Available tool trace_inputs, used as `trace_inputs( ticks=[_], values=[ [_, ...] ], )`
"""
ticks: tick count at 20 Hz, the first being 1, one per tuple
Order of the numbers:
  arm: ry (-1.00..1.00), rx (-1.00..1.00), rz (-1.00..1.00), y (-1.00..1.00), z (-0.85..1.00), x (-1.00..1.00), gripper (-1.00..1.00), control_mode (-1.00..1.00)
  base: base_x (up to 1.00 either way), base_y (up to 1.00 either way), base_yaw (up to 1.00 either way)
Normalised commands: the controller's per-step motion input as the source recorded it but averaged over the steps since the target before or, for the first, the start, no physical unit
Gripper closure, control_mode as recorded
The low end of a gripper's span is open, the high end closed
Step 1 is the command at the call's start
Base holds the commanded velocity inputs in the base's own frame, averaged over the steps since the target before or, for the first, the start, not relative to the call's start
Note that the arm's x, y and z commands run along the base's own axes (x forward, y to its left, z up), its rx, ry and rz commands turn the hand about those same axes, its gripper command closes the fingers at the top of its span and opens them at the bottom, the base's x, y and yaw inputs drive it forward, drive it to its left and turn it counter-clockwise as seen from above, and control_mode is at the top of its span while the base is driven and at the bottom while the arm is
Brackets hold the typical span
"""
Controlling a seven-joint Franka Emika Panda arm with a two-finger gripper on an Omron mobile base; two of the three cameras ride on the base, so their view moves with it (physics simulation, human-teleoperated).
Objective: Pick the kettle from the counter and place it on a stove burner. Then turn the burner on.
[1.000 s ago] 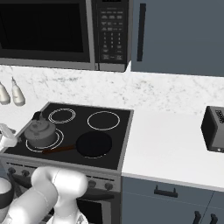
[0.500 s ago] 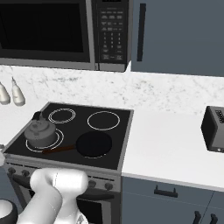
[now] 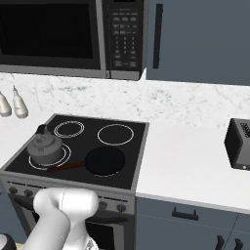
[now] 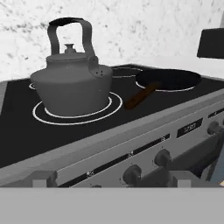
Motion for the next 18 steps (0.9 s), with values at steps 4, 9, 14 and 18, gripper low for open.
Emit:
trace_inputs(
  ticks=[4,9,14,18],
  values=[
    [-0.07,-0.01,0.05,0.34,-0.36,-0.06,-1.0,-1.0,0.0,0.0,0.0],
    [-0.05,0.0,0.04,0.27,-0.24,0.0,-1.0,-1.0,0.0,0.0,0.0],
    [-0.05,0.0,0.03,0.23,-0.23,0.0,-1.0,-1.0,0.0,0.0,0.0],
    [-0.01,0.0,0.02,0.09,-0.24,0.0,-1.0,-1.0,0.0,0.0,0.0]
  ],
)
